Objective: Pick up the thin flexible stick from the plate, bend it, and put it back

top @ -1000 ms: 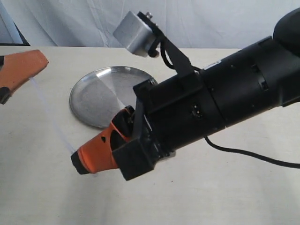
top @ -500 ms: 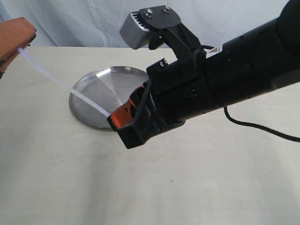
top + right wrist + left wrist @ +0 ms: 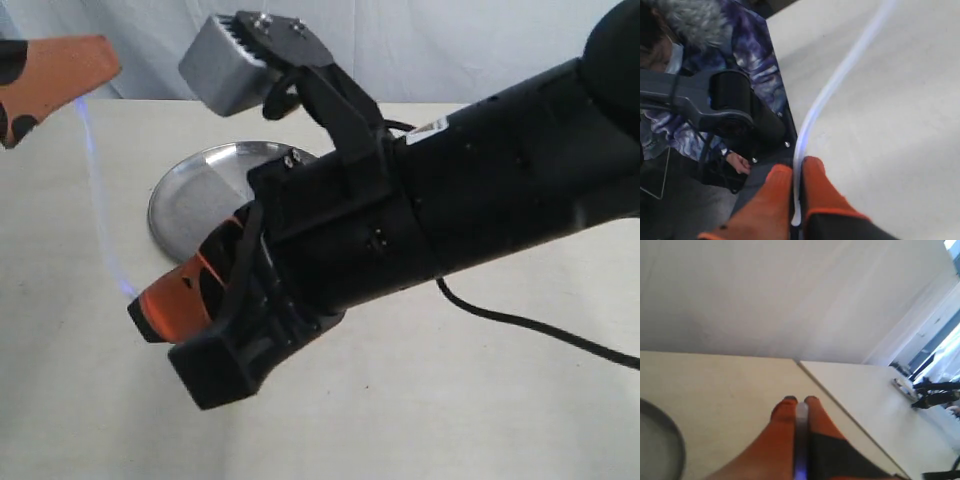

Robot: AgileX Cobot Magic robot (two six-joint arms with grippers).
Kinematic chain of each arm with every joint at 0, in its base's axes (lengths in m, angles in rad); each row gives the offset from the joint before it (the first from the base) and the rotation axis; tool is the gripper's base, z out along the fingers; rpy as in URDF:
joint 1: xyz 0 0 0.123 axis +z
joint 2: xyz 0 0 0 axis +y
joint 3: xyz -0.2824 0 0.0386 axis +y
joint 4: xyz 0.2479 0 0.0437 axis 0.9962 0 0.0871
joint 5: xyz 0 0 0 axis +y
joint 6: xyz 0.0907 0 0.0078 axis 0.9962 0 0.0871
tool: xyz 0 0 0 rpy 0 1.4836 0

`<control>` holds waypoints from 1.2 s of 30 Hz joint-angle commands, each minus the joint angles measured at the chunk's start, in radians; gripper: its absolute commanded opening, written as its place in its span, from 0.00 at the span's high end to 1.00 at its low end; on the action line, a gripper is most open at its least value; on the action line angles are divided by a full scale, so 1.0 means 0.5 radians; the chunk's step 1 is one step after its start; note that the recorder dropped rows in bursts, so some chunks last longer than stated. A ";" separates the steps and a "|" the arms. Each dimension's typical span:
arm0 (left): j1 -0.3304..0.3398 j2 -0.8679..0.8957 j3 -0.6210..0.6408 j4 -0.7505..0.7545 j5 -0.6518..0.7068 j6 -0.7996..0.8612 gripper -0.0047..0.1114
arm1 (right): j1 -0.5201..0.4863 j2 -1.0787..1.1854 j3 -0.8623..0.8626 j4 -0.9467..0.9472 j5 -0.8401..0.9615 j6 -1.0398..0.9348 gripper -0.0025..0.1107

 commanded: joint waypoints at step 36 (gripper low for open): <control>-0.843 0.142 -0.406 0.134 0.371 -0.014 0.96 | -0.022 -0.301 0.149 -1.474 -0.156 1.478 0.41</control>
